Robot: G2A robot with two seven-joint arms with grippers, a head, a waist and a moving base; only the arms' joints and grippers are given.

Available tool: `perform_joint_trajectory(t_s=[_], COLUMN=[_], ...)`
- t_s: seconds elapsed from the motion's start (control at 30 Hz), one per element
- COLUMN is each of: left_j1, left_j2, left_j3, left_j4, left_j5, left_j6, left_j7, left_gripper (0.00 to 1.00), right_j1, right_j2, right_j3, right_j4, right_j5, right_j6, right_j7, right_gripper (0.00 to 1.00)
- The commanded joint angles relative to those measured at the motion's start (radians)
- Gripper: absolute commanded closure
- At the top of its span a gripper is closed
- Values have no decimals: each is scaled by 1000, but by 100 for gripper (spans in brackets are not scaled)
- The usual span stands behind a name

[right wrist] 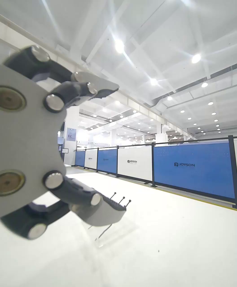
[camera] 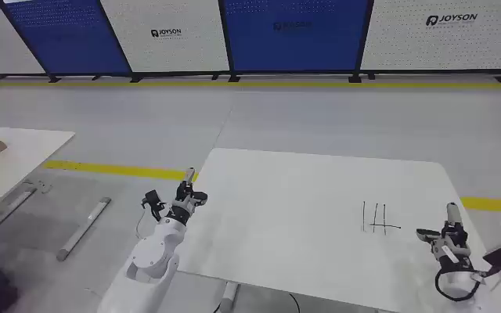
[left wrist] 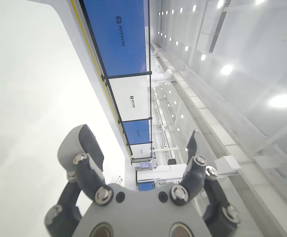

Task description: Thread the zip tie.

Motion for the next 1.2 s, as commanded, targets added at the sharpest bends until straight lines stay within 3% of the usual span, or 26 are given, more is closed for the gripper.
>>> perform_joint_trajectory(t_s=[0.0,0.03,0.07,0.1,0.13,0.17,0.2,0.23,0.27,0.3,0.33,0.47,0.57,0.73,0.9,1.17], left_j1=[0,0,0,0,0,0,0,0,0,0,0,0,0,0,0,0], left_j2=[0,0,0,0,0,0,0,0,0,0,0,0,0,0,0,0], left_j3=[0,0,0,0,0,0,0,0,0,0,0,0,0,0,0,0], left_j4=[0,0,0,0,0,0,0,0,0,0,0,0,0,0,0,0], left_j5=[0,0,0,0,0,0,0,0,0,0,0,0,0,0,0,0], left_j6=[0,0,0,0,0,0,0,0,0,0,0,0,0,0,0,0], left_j7=[0,0,0,0,0,0,0,0,0,0,0,0,0,0,0,0], left_gripper=[22,0,22,0,0,22,22,22,22,0,0,0,0,0,0,0], right_j1=[0,0,0,0,0,0,0,0,0,0,1,10,10,24,120,127], right_j2=[0,0,0,0,0,0,0,0,0,0,0,3,9,34,74,76], right_j3=[0,0,0,0,0,0,0,0,0,0,0,23,62,156,231,235], right_j4=[0,0,0,0,0,0,0,0,0,0,-1,-11,-27,-38,12,17], right_j5=[0,0,0,0,0,0,0,0,0,0,-1,-8,15,34,-48,-52], right_j6=[0,0,0,0,0,0,0,0,0,0,0,24,52,151,261,268], right_j7=[0,0,0,0,0,0,0,0,0,0,1,54,166,484,852,868], right_gripper=[22,22,22,22,0,22,22,0,22,22,0,0,0,0,0,0])
